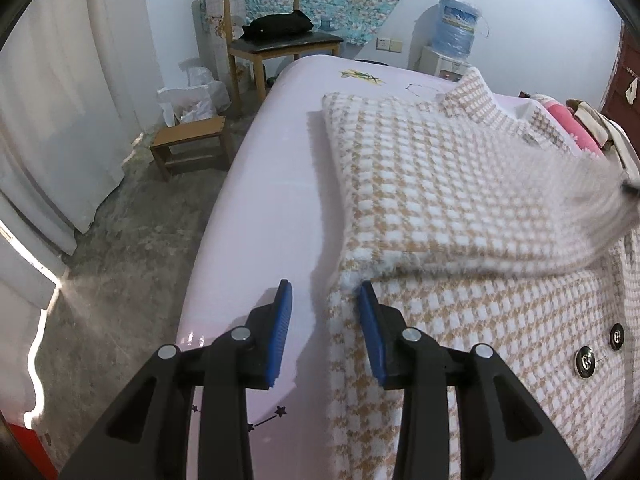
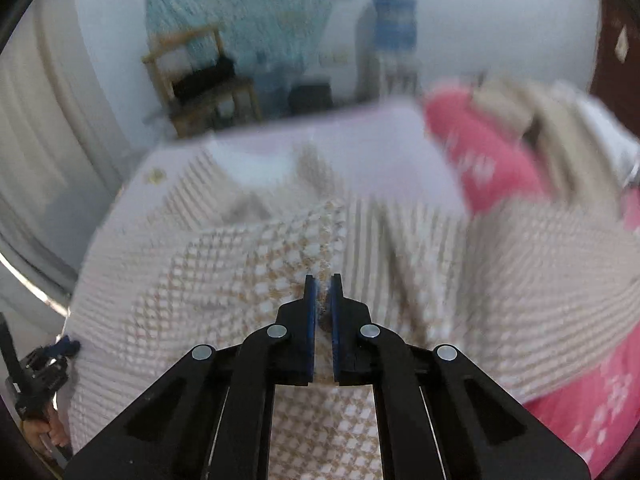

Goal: Fold large clothes

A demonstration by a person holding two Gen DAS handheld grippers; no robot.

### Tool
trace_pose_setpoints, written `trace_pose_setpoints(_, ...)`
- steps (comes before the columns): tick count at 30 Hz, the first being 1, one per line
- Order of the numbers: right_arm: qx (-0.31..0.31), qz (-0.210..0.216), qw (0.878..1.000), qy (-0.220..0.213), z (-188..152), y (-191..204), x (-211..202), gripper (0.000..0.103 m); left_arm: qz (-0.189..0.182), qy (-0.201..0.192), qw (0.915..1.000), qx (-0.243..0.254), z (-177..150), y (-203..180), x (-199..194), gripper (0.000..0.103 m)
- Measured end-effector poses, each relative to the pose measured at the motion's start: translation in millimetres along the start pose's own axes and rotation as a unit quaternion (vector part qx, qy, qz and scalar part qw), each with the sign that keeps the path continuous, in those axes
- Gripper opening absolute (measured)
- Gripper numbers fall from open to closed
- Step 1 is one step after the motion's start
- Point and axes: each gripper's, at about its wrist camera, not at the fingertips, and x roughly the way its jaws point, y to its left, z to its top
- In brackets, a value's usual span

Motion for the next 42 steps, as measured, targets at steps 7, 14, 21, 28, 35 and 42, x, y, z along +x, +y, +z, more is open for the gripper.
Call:
trace_pose_setpoints(7,0.059,0.049,0.997,0.024,-2,-28,20,0.005,-0.006,0.000,1.0000,0.002,-2,3,-3,0.034)
trace_pose_setpoints(14,0.061,0.017,0.997,0.045,-3,-38,28,0.015,-0.020,0.000,0.9998,-0.005,-2,7,-5,0.034)
trace_pose_setpoints(21,-0.013,-0.024,0.999,-0.037,-1,-13,-23,0.039,-0.082,-0.055,0.9950,-0.014,3,26,-60,0.034)
trace_pose_setpoints(28,-0.083,0.034,0.996,-0.023,-2,46,3,0.049,-0.154,-0.034,0.9875,0.006,68,-14,-26,0.034)
trace_pose_setpoints(35,-0.101,0.007,0.995,0.018,-4,46,32,0.053,-0.145,0.041,0.9882,-0.028,93,-13,61,0.032)
trace_pose_setpoints(42,-0.076,0.010,0.997,-0.003,22,38,28,0.059,-0.109,0.008,0.9941,-0.001,118,-23,46,0.034)
